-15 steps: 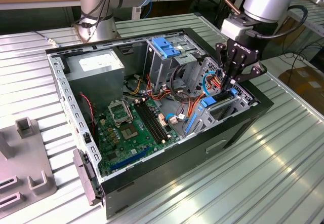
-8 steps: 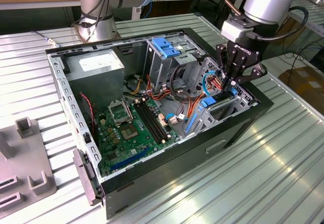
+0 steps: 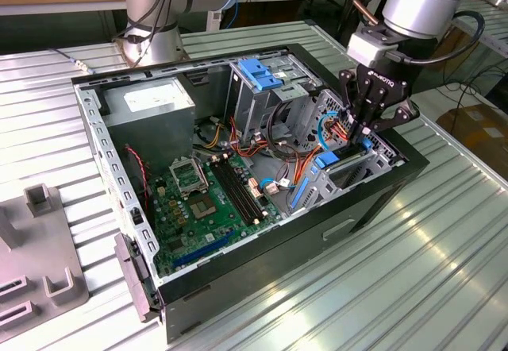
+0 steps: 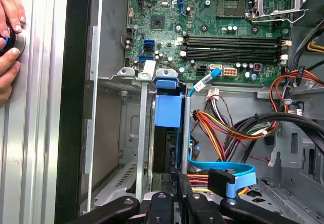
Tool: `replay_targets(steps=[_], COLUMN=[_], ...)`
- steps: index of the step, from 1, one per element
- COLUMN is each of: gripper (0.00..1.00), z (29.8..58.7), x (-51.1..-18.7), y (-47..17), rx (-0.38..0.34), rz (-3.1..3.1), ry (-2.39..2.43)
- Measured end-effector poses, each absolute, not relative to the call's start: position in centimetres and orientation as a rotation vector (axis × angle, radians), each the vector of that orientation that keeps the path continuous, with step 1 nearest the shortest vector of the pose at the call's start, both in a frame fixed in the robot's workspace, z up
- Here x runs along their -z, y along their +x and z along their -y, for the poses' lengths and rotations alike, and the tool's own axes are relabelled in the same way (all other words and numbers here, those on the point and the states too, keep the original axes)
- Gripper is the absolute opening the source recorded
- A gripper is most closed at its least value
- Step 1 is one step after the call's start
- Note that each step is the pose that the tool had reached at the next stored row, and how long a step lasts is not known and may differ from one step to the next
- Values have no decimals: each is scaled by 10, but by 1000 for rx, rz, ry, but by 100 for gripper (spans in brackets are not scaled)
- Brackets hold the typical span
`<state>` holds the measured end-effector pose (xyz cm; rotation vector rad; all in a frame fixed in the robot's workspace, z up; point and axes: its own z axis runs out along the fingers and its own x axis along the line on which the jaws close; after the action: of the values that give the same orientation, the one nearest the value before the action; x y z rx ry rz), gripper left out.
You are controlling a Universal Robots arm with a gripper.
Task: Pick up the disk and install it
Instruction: 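Insert the first disk wire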
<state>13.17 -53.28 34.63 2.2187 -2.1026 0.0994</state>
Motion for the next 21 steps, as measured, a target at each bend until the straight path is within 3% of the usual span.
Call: replay_targets(steps=[21], gripper=[16], z=[534], x=[-340], y=[132], rx=[-99], rz=[2103], ry=[2219])
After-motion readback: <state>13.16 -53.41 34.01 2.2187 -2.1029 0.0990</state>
